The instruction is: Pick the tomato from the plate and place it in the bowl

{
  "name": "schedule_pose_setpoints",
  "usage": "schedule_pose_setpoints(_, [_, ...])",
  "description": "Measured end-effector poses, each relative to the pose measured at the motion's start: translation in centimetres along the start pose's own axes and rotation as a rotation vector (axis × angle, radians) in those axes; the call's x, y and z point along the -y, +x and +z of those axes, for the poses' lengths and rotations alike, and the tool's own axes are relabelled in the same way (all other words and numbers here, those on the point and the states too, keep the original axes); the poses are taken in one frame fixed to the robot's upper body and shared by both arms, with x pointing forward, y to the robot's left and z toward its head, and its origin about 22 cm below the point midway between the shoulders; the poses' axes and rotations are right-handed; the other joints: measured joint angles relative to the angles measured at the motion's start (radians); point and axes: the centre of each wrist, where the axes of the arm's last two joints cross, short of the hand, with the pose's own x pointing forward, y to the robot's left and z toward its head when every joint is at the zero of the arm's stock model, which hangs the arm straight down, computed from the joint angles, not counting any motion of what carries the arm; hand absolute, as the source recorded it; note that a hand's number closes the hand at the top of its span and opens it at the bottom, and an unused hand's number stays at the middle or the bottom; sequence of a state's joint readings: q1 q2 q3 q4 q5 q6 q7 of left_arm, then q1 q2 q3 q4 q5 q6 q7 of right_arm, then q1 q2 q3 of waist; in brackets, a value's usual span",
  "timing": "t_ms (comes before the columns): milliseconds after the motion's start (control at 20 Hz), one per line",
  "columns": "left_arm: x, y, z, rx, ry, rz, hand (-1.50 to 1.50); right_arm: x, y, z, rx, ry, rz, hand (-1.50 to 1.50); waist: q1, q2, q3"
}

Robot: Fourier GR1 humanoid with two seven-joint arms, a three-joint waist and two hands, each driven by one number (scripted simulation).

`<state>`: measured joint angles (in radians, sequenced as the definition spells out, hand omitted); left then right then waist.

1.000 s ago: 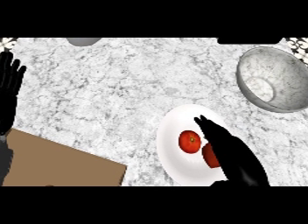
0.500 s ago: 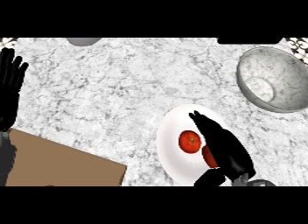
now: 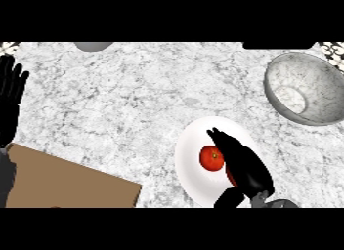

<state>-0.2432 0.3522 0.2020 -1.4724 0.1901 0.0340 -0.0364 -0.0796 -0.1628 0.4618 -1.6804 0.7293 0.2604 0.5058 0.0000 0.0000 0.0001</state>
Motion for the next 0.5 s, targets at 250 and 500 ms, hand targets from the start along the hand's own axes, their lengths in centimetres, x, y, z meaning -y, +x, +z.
schedule_pose_setpoints(250, [0.6, 0.3, 0.0, -0.001, 0.007, -0.002, 0.00, -1.4, 0.3, -1.0, -0.009, 0.009, -0.004, -1.50, 0.000, 0.000, 0.000])
schedule_pose_setpoints(500, [1.0, 0.2, 0.3, -0.003, 0.003, 0.000, 0.00, -2.5, -0.3, -2.5, -0.048, 0.027, -0.003, -1.50, 0.001, 0.000, 0.000])
